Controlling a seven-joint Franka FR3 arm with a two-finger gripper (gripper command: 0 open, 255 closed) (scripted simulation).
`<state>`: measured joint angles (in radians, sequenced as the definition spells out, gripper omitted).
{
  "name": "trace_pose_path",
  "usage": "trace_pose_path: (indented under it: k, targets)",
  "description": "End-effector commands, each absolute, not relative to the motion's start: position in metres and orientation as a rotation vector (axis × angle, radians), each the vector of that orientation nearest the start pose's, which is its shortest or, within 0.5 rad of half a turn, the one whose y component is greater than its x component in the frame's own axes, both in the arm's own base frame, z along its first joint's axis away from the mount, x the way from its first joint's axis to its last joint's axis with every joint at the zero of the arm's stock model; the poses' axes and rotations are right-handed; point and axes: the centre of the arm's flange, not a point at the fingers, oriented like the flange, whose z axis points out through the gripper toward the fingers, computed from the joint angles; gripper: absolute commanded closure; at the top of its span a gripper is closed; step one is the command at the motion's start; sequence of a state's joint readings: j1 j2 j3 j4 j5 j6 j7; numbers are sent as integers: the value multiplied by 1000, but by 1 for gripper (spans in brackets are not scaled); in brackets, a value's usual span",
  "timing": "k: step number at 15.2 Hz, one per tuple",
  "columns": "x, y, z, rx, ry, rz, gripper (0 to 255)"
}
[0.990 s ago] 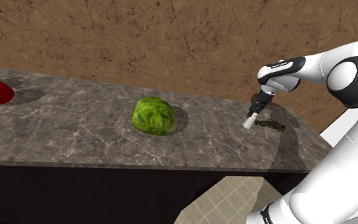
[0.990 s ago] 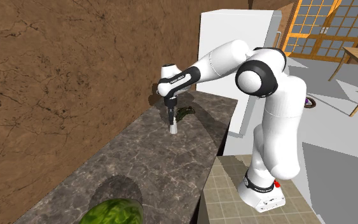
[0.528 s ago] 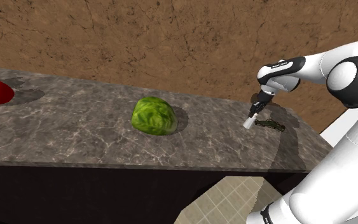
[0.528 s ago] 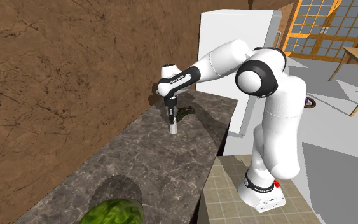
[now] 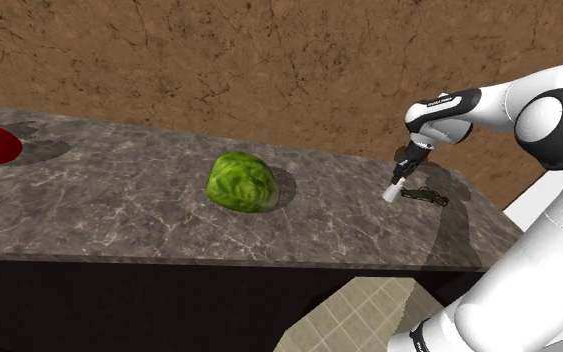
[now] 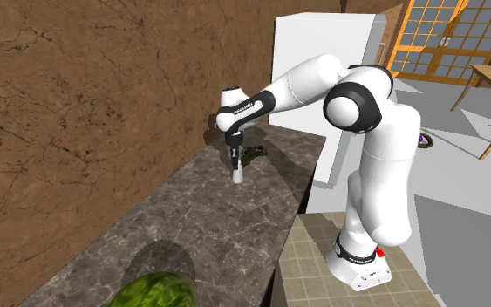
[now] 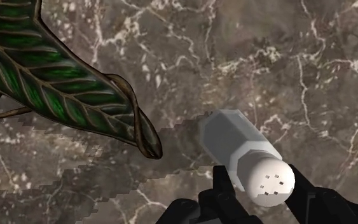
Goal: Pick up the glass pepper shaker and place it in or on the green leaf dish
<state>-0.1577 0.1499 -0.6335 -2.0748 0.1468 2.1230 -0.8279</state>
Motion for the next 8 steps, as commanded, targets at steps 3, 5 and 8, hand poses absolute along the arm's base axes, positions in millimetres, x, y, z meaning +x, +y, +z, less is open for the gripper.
trace_pose_path:
  k: [3, 5, 8]
  targets:
    - [403, -389, 384, -3067, 66, 36, 255]
    - [403, -389, 395, -3067, 66, 36, 255]
    - [403, -389, 411, -3067, 66, 36, 255]
